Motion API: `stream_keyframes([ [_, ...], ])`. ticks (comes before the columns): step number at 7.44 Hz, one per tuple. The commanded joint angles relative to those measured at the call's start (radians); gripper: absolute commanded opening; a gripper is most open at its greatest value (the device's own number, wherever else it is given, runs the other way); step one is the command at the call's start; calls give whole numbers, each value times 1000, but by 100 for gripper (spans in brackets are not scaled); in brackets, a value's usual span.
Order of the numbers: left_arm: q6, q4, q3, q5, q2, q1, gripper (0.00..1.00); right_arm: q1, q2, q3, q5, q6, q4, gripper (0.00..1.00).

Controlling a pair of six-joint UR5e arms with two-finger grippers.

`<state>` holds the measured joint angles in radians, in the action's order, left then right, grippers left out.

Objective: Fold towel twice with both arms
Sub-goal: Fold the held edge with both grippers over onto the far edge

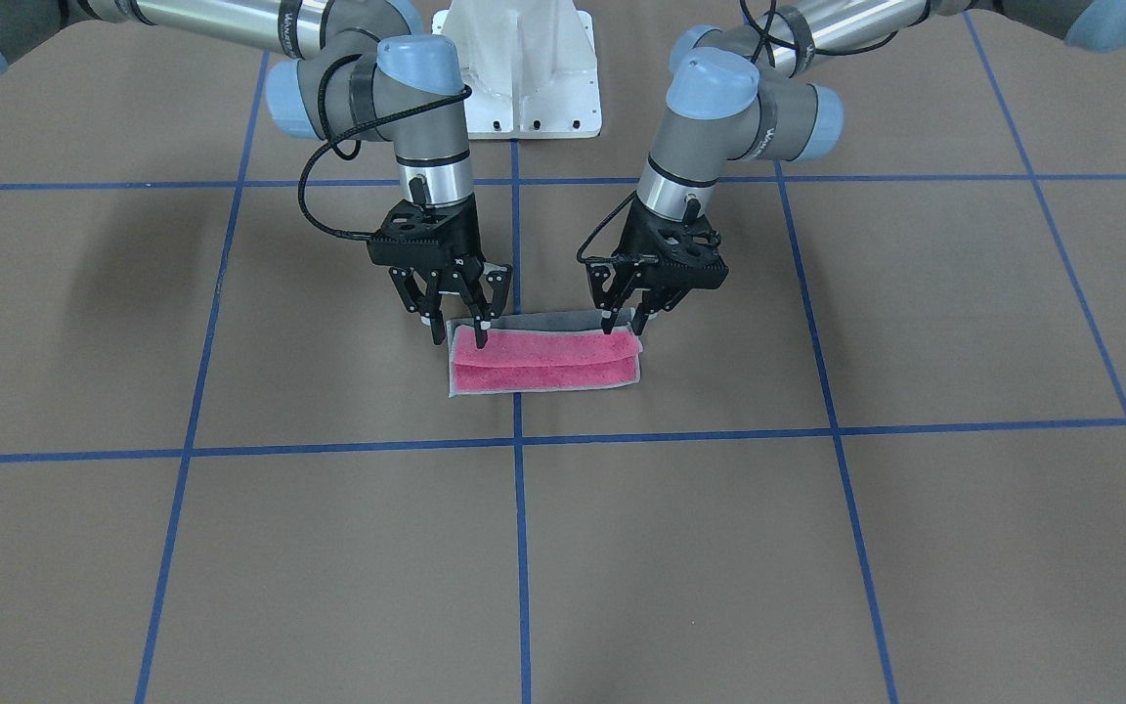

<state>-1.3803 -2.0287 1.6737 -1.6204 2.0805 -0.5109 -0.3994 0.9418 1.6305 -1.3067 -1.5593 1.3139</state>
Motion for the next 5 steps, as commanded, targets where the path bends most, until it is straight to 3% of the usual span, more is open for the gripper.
stream_keyframes([
  [1,0,-1,-8,-4,12,-52,100,-50,-21,-8,-66,40,-2,99],
  [3,0,-1,-17,-12,13,-47,100,-75,-15,0,-124,88,-5,99],
  [5,-3,-1,-20,-110,9,-41,100,-94,-2,18,-184,134,-8,99],
])
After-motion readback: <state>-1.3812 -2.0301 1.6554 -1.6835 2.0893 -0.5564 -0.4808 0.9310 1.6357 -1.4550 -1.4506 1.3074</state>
